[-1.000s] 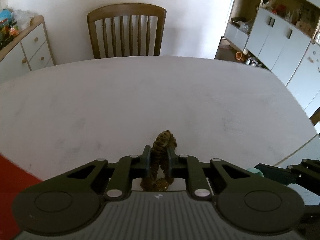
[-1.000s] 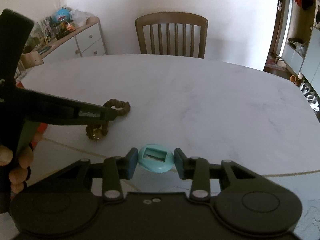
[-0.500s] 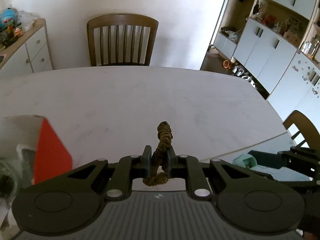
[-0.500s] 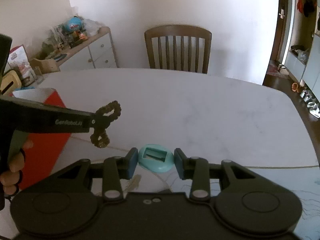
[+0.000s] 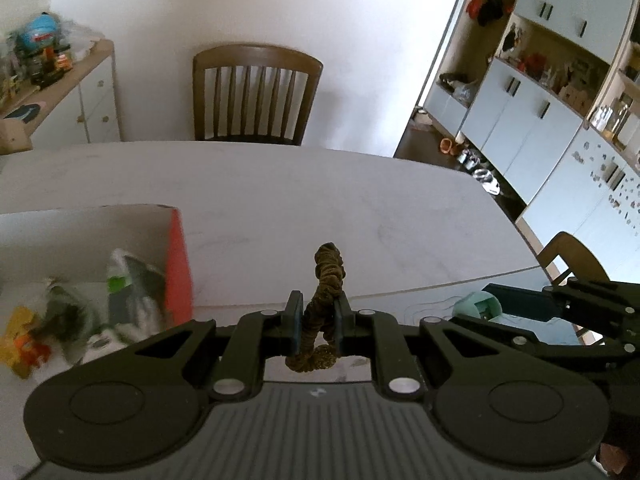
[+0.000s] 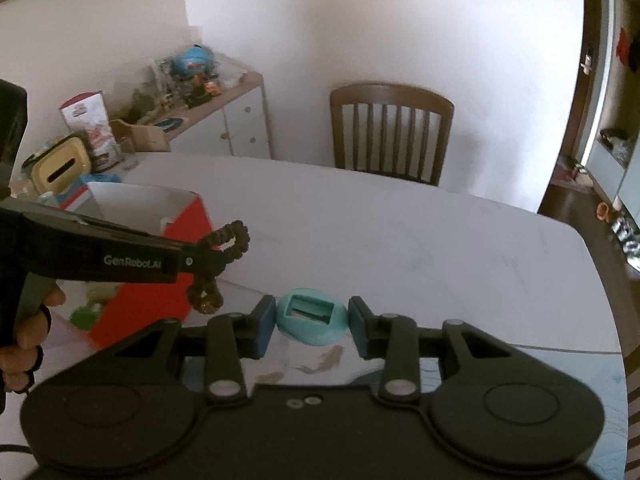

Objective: Organize objects
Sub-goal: 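Lift and carry the bead string and teal case over the cardboard box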

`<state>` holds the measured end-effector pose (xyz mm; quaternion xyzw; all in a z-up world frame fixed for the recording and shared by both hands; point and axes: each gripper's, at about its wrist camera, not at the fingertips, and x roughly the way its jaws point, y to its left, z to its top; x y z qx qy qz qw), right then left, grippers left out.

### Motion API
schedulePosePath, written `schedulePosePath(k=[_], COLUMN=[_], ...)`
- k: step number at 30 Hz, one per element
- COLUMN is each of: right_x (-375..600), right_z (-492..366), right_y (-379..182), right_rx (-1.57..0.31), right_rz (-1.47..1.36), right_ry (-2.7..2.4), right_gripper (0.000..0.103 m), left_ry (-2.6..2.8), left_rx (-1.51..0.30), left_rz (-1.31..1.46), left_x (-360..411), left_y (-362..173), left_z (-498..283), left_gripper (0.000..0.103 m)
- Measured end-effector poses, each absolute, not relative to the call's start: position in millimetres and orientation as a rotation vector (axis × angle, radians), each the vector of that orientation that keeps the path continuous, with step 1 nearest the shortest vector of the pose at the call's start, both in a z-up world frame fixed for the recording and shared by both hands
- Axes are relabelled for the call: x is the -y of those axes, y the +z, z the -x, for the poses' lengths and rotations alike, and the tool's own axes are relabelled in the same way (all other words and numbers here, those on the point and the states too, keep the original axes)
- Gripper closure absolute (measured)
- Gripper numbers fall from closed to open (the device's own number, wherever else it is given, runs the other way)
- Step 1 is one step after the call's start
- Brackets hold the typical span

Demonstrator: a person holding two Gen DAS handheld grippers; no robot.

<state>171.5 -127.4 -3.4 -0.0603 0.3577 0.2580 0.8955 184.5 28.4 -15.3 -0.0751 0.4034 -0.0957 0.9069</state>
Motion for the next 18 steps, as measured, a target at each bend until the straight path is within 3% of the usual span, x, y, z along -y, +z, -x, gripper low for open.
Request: schedulePosePath(k=[18], right_x=[48], right_z=[-127], right_y=[21], right_rx=[-0.68], right_rz=[0.181], right_ry=[0.645], right_gripper=[0.065], left_ry=[-0.103], left_rx=[-0.8], left_rz=[0.199], left_x=[-123], left_y=[7], left_z=[-123], left_gripper=[0.088])
